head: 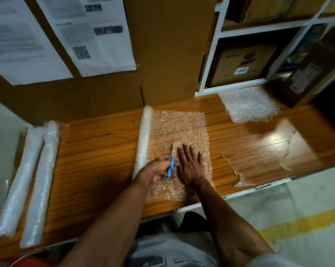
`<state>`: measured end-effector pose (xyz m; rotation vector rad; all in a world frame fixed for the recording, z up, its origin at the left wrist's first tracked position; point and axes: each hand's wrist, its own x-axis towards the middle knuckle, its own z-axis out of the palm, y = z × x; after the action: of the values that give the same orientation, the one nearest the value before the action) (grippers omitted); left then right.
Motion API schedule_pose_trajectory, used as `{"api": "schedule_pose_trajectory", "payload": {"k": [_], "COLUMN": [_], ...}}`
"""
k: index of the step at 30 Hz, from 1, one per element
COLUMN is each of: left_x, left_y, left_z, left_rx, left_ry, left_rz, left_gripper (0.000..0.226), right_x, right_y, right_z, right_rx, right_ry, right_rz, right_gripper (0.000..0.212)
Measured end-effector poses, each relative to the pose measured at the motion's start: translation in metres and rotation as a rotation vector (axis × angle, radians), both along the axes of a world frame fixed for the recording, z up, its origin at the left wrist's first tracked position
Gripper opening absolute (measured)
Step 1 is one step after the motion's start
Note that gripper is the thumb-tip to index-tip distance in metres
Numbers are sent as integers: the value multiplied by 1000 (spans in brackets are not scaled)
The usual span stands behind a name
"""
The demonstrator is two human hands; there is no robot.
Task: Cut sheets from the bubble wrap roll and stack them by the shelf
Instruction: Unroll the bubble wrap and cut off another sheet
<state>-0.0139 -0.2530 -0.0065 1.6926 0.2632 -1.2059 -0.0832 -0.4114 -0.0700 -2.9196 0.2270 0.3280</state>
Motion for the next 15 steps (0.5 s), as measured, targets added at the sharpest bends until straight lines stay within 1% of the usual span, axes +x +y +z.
{"api": "schedule_pose_trajectory", "payload": {"k": [5,10,15], "left_x": [9,18,20], "left_y": [-5,-13,-20], "left_z": [10,10,3], "left_rx": [-13,-13,-7], "left_ry": [-6,18,3], "left_rz": [18,46,93], "left_gripper": [21,20,18], "right_x": [5,13,12], "right_y": [2,-9,-14], "right_z": [-1,4,-4], "right_rx": [-2,26,5], "right_ry": [-48,-151,-113], "right_rz": [-34,-10,19], "right_gripper": [66,51,61]}}
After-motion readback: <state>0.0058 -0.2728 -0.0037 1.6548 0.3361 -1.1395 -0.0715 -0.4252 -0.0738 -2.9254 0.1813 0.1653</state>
